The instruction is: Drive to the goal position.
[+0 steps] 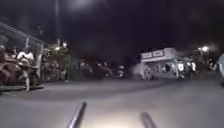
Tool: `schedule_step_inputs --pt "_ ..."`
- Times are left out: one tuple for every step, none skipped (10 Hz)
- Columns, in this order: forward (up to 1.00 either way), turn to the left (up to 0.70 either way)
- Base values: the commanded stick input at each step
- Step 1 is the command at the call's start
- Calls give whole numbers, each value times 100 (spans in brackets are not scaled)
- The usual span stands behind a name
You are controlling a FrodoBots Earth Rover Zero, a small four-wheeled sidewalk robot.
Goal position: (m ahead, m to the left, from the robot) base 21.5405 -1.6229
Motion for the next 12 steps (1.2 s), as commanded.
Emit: schedule_step_inputs --pt "100 -23" --pt "100 2" --pt "100 2" --pt "100 2" --pt "100 -6" --pt "100 -38" --pt "100 -38" --pt "100 -14" --pt "100 2" --pt "100 2" --pt "100 2" --pt "100 2"
